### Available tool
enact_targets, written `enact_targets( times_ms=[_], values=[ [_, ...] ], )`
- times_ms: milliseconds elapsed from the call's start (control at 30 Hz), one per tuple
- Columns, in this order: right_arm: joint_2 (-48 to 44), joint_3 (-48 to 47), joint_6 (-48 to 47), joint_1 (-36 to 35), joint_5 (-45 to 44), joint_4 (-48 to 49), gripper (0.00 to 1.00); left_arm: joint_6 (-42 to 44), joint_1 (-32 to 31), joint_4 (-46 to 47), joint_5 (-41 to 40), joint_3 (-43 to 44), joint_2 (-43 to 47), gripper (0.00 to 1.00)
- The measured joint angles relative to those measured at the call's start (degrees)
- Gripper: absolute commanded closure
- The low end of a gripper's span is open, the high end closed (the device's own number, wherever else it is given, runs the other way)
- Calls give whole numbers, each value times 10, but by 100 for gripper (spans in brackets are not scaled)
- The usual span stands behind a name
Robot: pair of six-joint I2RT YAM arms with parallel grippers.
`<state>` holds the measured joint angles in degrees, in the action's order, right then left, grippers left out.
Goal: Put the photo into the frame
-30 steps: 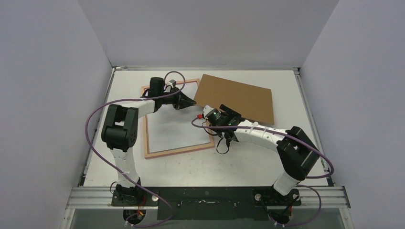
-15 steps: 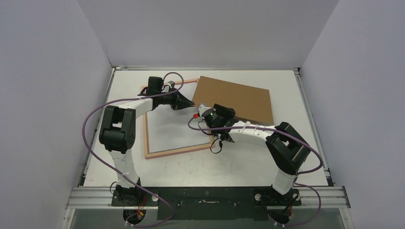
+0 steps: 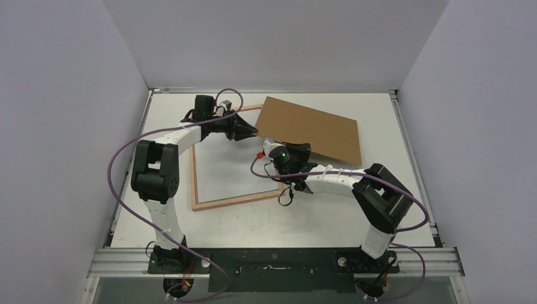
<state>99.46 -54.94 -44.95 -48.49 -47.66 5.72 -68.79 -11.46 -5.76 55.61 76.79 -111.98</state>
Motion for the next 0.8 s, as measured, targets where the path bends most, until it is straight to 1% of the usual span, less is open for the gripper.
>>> enact_targets(
  times_ms=[33, 100, 167, 233, 333, 500, 600, 800],
  values=[
    [-3, 0, -8, 0, 0, 6, 100, 4, 0, -2, 1, 5, 0, 64],
    [-11, 0, -22, 1, 1, 10, 100, 9, 1, -4, 4, 20, 0, 53],
    [-18, 0, -34, 0, 3, 11, 100, 20, 4, -4, 6, 34, 3, 42],
    [-26, 0, -42, 0, 7, 10, 100, 29, 11, -2, 8, 46, 10, 36],
    [-36, -10, -44, 2, 16, -1, 100, 43, 25, 0, 11, 66, 25, 32],
    [-61, -41, -26, 17, 46, -22, 100, 84, 51, 9, 12, 93, 64, 30],
    [-82, -75, 10, 39, 73, -62, 100, 113, 66, 13, 8, 96, 100, 30],
    [-118, -204, 118, 85, 132, -183, 100, 178, 109, 5, -35, 96, 181, 29]
  ],
)
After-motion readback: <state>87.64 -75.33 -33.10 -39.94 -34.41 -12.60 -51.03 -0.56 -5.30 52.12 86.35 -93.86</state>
